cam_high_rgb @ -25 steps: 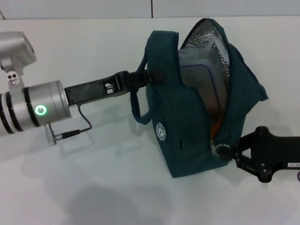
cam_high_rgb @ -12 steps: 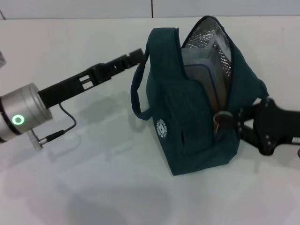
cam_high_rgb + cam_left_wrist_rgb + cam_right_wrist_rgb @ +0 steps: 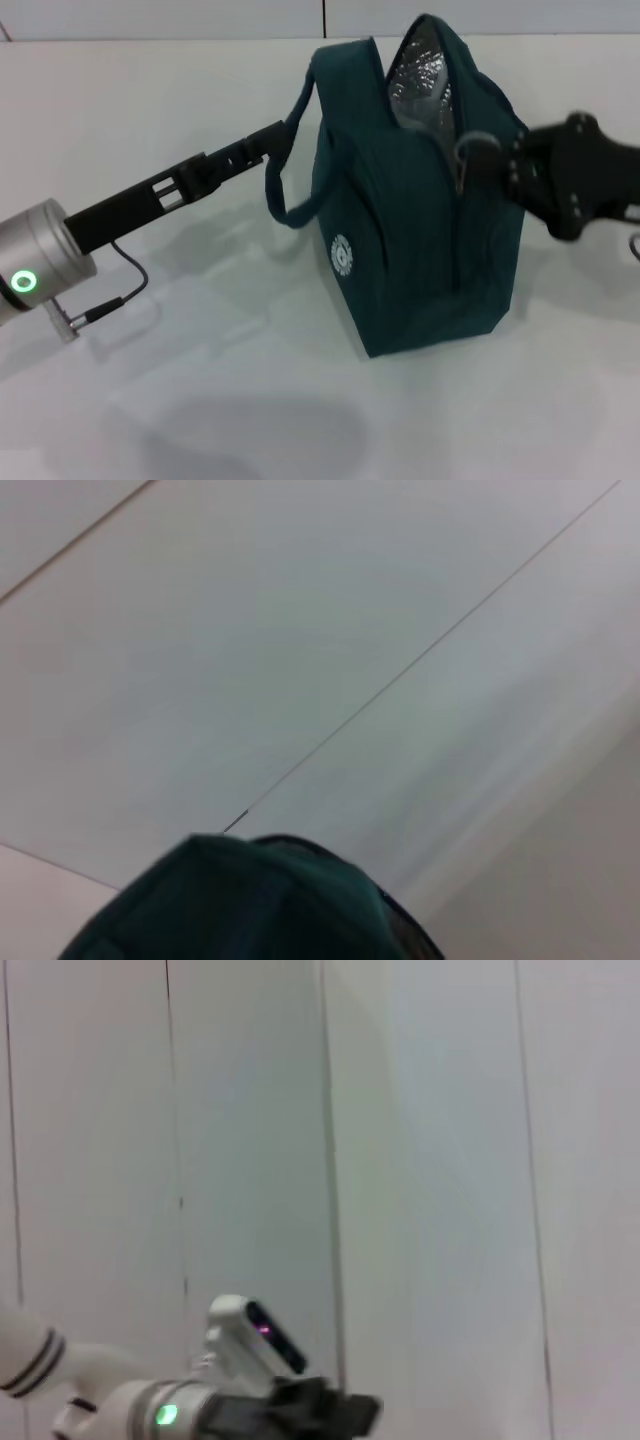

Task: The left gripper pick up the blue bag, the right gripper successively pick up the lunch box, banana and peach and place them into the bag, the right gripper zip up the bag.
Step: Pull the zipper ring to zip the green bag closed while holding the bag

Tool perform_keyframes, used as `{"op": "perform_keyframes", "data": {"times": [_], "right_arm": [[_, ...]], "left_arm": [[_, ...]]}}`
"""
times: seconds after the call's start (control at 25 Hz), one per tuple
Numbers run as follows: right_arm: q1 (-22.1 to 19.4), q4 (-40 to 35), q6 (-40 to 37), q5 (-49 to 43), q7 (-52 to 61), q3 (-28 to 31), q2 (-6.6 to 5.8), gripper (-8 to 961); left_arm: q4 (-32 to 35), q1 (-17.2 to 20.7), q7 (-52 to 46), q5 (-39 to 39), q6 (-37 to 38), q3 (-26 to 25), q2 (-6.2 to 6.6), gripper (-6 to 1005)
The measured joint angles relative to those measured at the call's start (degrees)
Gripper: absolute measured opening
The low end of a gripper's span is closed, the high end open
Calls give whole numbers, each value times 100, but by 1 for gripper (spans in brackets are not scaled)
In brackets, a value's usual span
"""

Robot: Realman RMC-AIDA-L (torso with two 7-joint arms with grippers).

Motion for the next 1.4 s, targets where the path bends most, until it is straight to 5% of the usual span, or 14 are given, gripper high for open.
{"op": "perform_keyframes", "data": {"times": [0.64,1.4], "right_arm": [[1008,86,770,35,23,-932,67,7],[1309,1140,1223,1017,460,-965,38,7]], "left_arm": [[440,534,98,39,466,-27,69,873],[-59,-76,232,453,149,7,19,871]]}}
